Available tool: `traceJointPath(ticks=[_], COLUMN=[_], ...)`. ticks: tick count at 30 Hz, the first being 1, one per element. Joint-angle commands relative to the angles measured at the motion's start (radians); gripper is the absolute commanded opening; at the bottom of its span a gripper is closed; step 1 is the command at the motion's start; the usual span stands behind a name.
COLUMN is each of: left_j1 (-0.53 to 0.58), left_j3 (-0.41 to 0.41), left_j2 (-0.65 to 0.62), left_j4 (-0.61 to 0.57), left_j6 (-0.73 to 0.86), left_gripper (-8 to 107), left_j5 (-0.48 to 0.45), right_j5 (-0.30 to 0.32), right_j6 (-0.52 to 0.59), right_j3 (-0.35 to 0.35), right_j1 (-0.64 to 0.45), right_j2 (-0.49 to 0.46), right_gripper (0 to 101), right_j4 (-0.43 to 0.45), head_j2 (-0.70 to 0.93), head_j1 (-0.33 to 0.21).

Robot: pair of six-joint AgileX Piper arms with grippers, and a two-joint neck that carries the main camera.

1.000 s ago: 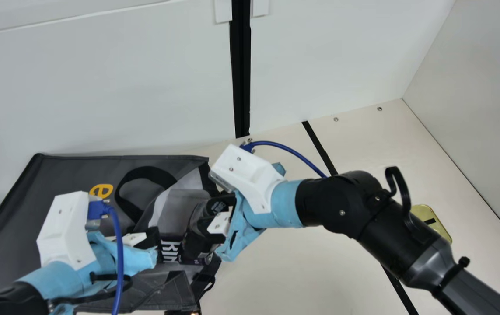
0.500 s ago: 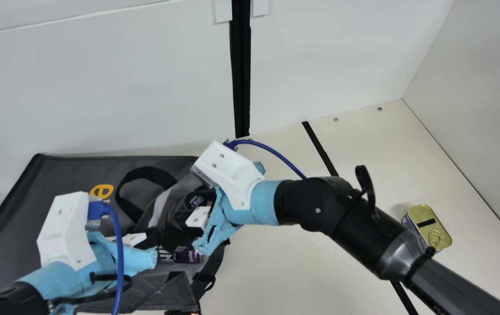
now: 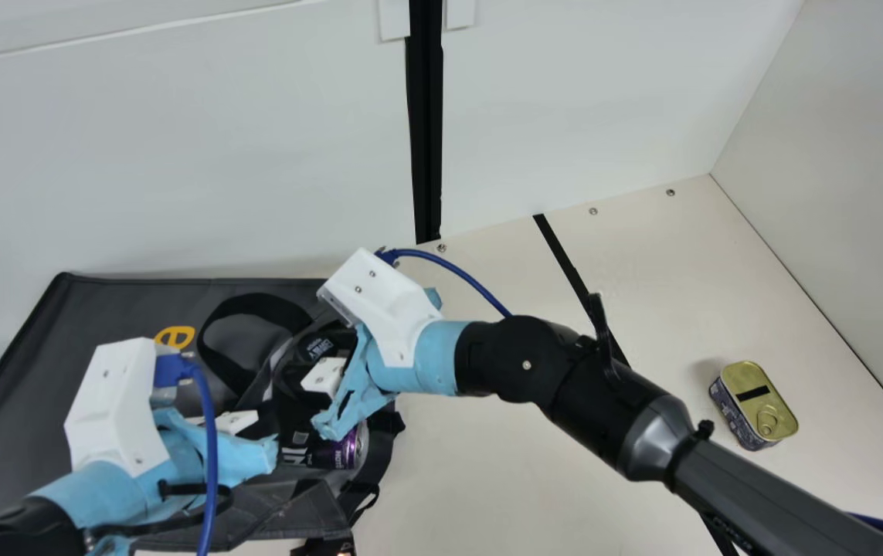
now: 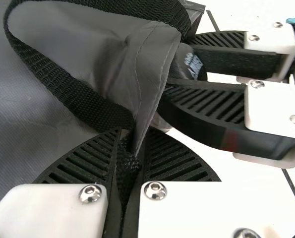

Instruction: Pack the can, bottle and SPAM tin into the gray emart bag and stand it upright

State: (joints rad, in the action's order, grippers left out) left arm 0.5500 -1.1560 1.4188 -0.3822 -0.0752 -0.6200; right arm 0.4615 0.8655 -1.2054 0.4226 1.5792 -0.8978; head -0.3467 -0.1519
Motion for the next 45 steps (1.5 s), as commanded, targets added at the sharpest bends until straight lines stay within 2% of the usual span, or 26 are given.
traceJointPath(ticks=[1,12,20,29,36,45], left_j1=[0.0,0.0,0.0,0.0,0.0,0.0], left_j3=[0.0,0.0,0.0,0.0,0.0,0.0], left_j2=[0.0,0.0,0.0,0.0,0.0,0.0], left_j4=[0.0,0.0,0.0,0.0,0.0,0.0], left_j6=[0.0,0.0,0.0,0.0,0.0,0.0], left_gripper=[-8,-8,-8,-8,-8,-8], left_j5=[0.0,0.0,0.0,0.0,-0.006,-0.006], right_j5=[0.002,-0.027,-0.033,-0.031,-0.026,-0.025], right_j6=[0.034,0.179,0.246,0.269,0.243,0.232], right_j3=[0.004,0.035,0.048,0.062,0.059,0.052], right_j1=[0.003,0.012,0.012,-0.005,-0.015,-0.013], right_j2=[0.01,0.067,0.099,0.123,0.134,0.148], right_gripper=[0,0,0,0,0,0], right_j4=[-0.044,-0.214,-0.282,-0.28,-0.241,-0.241], head_j2=[-0.002,-0.002,-0.002,-0.002,-0.002,-0.002], head_j1=[-0.023,-0.023,-0.023,-0.023,-0.023,-0.023])
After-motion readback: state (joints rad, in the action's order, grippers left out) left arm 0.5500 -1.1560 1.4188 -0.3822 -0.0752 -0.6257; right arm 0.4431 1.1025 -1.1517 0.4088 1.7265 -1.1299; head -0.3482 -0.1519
